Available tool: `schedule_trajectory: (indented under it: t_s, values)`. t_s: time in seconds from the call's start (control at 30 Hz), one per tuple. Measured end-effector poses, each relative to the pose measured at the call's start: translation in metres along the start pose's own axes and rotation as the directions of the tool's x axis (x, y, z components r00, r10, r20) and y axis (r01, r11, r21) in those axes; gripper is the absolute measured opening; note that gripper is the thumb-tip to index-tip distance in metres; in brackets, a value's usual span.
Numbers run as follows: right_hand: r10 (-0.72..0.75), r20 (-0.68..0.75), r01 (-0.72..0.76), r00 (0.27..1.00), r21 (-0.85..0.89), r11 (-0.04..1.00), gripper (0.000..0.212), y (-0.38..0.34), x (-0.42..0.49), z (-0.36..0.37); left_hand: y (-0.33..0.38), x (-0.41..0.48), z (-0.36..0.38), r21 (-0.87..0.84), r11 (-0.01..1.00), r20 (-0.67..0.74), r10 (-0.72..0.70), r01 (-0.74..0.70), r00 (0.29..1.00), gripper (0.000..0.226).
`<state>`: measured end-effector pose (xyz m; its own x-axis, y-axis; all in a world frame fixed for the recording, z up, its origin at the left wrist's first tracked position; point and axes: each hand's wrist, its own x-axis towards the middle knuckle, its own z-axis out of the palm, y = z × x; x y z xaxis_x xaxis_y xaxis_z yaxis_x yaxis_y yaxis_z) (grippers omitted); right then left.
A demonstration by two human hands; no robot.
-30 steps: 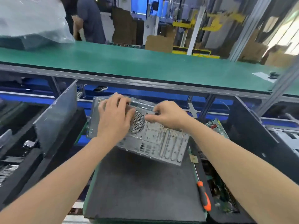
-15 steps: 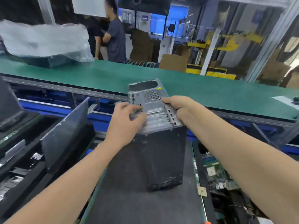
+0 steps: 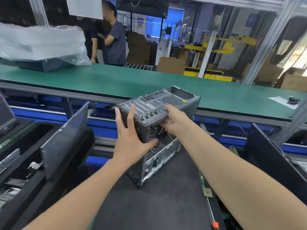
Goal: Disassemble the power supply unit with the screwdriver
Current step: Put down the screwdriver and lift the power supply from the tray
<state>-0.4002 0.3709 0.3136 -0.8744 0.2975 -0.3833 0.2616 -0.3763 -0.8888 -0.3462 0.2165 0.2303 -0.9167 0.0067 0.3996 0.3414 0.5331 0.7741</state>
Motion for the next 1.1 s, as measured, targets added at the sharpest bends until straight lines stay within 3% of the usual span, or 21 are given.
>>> schedule_trajectory:
  t_s: [0.07,0.13,0.2,0.3,0.4,0.5,0.6,0.7,0.8,0.9,1.1]
  values:
    - [-0.020,0.080,0.029,0.997,-0.107,0.994,0.040,0.002,-0.001,-0.021,-0.007,-0.007,0.012,-0.130,0.980,-0.018,-0.157,0.153,0.987,0.146]
    - [-0.065,0.056,0.075,0.996,-0.210,0.975,0.049,0.002,0.003,-0.046,-0.013,-0.017,0.024,-0.176,0.941,0.025,-0.290,0.290,0.957,0.145]
    - [-0.159,-0.108,0.129,0.981,-0.237,0.963,0.041,0.003,0.017,-0.071,-0.024,-0.028,0.036,-0.173,0.923,0.057,-0.338,0.343,0.939,0.143]
    - [-0.337,-0.317,0.191,0.887,-0.413,0.890,0.025,0.005,0.045,-0.099,-0.044,-0.029,0.042,-0.175,0.941,0.005,-0.292,0.289,0.956,0.142]
    - [-0.397,-0.291,0.212,0.870,-0.507,0.835,0.054,0.005,0.078,-0.122,-0.065,-0.011,0.038,-0.186,0.949,-0.009,-0.259,0.253,0.966,0.137]
    - [-0.322,-0.298,0.128,0.899,-0.523,0.843,0.084,0.006,0.114,-0.145,-0.088,0.017,0.032,-0.143,0.954,0.025,-0.263,0.264,0.965,0.125]
    - [-0.262,-0.222,0.116,0.939,-0.512,0.851,0.094,0.017,0.143,-0.166,-0.115,0.042,0.029,-0.287,0.901,0.159,-0.290,0.326,0.944,0.105]
    - [-0.294,-0.092,0.182,0.951,-0.602,0.778,0.069,0.034,0.167,-0.178,-0.135,0.062,0.036,-0.355,0.873,0.180,-0.288,0.336,0.940,0.071]
    - [-0.398,-0.111,0.221,0.910,-0.684,0.696,0.017,0.048,0.184,-0.180,-0.136,0.089,0.048,-0.297,0.902,0.133,-0.287,0.314,0.949,0.041]
    - [-0.483,-0.139,0.253,0.865,-0.711,0.656,0.023,0.051,0.192,-0.181,-0.132,0.120,0.060,-0.208,0.922,0.113,-0.310,0.328,0.944,0.029]
    - [-0.494,-0.186,0.219,0.849,-0.726,0.652,0.033,0.048,0.201,-0.178,-0.134,0.162,0.079,-0.150,0.921,0.093,-0.350,0.361,0.932,0.030]
